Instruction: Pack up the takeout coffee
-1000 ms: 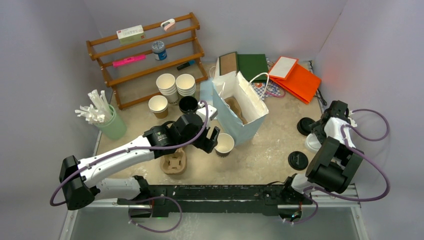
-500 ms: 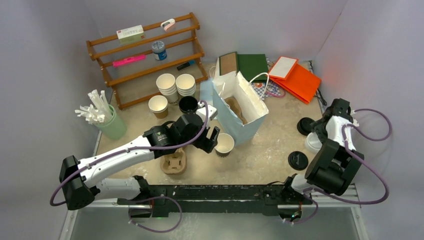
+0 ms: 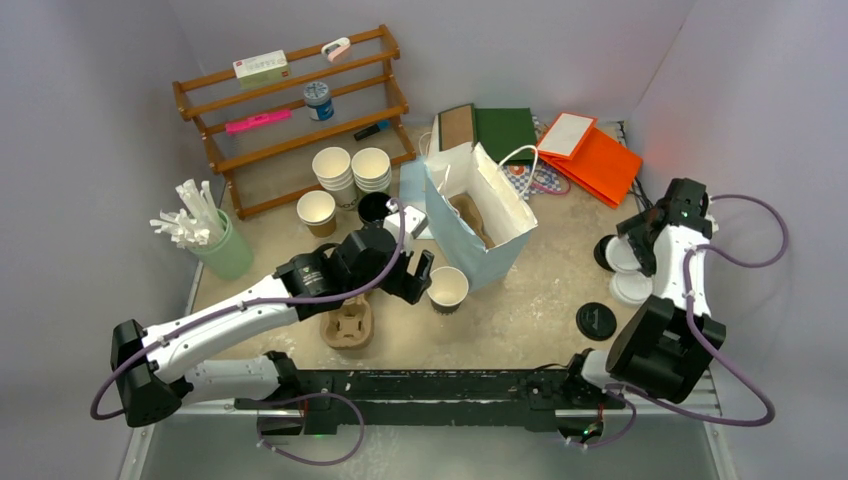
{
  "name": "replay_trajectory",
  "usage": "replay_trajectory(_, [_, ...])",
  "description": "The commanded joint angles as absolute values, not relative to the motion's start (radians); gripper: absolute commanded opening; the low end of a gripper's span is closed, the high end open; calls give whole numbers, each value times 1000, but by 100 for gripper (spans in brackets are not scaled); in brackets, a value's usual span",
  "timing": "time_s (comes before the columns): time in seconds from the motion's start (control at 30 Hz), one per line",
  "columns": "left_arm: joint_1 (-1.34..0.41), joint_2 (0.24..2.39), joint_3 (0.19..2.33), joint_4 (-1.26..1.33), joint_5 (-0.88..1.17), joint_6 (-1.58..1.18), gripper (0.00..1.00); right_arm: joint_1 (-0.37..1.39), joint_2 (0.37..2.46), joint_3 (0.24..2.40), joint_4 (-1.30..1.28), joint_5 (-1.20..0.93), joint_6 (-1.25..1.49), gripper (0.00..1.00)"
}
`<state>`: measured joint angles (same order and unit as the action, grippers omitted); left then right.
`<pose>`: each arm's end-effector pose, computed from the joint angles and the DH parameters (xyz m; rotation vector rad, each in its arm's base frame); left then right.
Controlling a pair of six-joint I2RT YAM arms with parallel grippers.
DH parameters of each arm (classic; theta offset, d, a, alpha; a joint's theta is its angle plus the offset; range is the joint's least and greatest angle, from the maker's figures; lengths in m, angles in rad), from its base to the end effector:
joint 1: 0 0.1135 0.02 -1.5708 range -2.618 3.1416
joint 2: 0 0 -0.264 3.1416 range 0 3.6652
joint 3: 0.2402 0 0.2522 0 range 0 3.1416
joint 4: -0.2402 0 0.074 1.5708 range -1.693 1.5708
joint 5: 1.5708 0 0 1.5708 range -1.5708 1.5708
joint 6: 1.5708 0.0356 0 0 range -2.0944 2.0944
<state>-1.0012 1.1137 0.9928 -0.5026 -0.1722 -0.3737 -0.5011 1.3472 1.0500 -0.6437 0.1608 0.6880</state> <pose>0.1359 -0.2009 0.3167 0.5979 2.1643 -0.5800 0.2407 -0.1383 0.2684 1.4534 2.0323 -0.1244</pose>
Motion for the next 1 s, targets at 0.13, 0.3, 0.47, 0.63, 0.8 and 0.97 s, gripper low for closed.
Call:
replay_trajectory(0.13, [-1002, 1108, 998, -443, -226, -357, 82, -329, 1247, 1106, -707, 18, 723, 75])
replay_trajectory(0.3, [-988, 1132, 981, -357, -282, -404, 83, -215, 1146, 1033, -725, -69, 722, 71])
replay_trajectory(0.47, [-888, 1181, 946, -258, -224, -488, 83, -129, 1034, 968, -778, -145, 697, 70])
replay_trajectory(0.63, [-769, 1250, 885, -100, -79, -546, 79, -56, 917, 896, -853, -219, 692, 68])
replay_trajectory(0.8, [-765, 1403, 955, -112, -52, -579, 78, -52, 852, 902, -963, -253, 630, 69])
replay_trajectory(0.97, [-765, 1538, 992, -51, -5, -642, 76, -51, 789, 899, -1030, -296, 568, 69])
